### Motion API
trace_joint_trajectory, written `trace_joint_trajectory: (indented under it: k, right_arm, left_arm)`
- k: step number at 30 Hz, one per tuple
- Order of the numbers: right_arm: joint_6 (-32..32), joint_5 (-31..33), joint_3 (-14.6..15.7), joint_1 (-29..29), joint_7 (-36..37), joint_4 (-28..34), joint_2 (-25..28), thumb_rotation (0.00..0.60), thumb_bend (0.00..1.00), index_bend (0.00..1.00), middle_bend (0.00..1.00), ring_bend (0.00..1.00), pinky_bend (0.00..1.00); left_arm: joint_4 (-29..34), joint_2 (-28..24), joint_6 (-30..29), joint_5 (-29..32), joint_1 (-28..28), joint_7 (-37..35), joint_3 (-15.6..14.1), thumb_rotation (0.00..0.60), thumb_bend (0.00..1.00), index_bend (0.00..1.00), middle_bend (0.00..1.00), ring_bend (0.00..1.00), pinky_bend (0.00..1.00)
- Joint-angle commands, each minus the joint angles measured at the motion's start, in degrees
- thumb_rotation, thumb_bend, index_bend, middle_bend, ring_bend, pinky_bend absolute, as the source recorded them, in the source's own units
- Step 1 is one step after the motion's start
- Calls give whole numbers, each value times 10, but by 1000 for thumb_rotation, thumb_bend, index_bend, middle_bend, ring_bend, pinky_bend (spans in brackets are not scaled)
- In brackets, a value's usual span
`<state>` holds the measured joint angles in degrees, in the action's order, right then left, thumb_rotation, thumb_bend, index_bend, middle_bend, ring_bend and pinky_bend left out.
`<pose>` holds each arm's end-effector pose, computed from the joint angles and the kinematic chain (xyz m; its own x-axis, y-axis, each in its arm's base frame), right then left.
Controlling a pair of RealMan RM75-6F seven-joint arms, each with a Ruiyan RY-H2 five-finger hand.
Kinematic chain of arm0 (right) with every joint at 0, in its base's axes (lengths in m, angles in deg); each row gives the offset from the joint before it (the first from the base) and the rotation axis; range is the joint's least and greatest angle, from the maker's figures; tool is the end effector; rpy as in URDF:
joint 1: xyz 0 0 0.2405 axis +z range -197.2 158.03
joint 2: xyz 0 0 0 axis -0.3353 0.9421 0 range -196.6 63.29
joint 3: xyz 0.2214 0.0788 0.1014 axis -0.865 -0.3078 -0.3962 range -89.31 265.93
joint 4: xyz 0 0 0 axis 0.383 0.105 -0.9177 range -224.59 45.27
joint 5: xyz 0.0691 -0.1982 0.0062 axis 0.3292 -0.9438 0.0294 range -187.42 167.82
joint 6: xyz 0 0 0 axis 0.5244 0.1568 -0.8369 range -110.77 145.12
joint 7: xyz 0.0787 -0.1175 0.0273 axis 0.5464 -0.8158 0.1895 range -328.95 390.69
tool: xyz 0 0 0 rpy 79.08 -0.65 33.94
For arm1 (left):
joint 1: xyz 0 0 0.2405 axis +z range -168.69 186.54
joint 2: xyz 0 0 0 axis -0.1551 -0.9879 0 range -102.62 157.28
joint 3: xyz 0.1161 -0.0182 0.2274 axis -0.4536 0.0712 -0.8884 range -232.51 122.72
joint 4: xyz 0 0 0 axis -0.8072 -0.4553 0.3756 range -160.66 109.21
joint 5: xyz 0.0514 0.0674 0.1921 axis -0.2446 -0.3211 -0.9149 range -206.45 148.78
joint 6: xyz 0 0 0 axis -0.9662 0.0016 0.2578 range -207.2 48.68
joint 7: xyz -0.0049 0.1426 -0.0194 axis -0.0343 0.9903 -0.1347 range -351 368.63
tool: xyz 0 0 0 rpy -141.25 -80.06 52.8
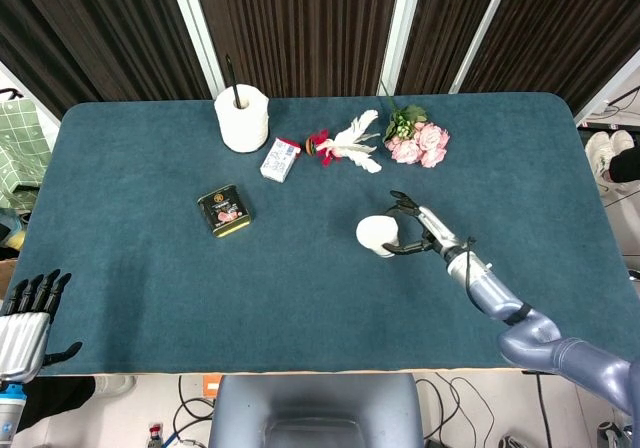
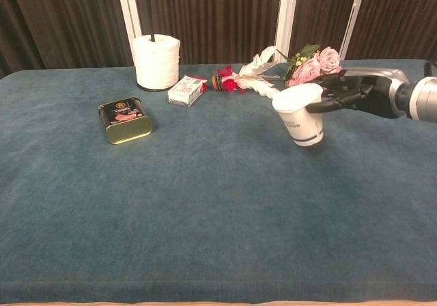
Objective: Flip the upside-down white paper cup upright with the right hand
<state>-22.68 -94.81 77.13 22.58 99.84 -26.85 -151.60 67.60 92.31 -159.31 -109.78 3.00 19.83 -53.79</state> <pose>-0.2221 -0.3964 0.0193 -0.4614 -0.5061 0.7287 -0.8695 0.0946 -0.4849 -0.3216 0.1788 0.1413 0.5251 0.1250 0.8418 0.8454 0.0372 -0.5328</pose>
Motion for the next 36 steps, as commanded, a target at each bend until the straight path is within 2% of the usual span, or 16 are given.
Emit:
trace_joint_trajectory:
  k: [1,8,24,29,33,36]
  right_arm:
    - [-23,-45,38,4,39,-77,-41,600,291,483,16,5,74]
    - [-48,-55,61,9,53,-147,-75,600,294,485,17,5,74]
    - [-78,-53,98,-4,80,-184,-66,600,291,509,11,5,74]
    - [-80,-52,106,-9,77,-187,-58,600,280,431,8,5,74]
    - [-84,-52,113,-14,60,-186,-50,600,267,304,8,5,74]
    - [-92,-50,115,-19,46,-180,-41,575,253,243,8,5,74]
  left_arm:
    - [0,0,0,0,0,0,0,599,4,0,1,1,1]
    - [-1,1,-3,-3,0,0,-1,599,3,0,1,2,1]
    - [0,0,0,-2,-1,3,-2,599,4,0,1,1,1]
    - [0,1,1,-2,-1,4,-2,599,3,0,1,1,1]
    - [2,-1,1,-1,-1,4,-2,599,4,0,1,1,1]
    - [4,-1,0,-2,-1,5,-1,599,3,0,1,1,1]
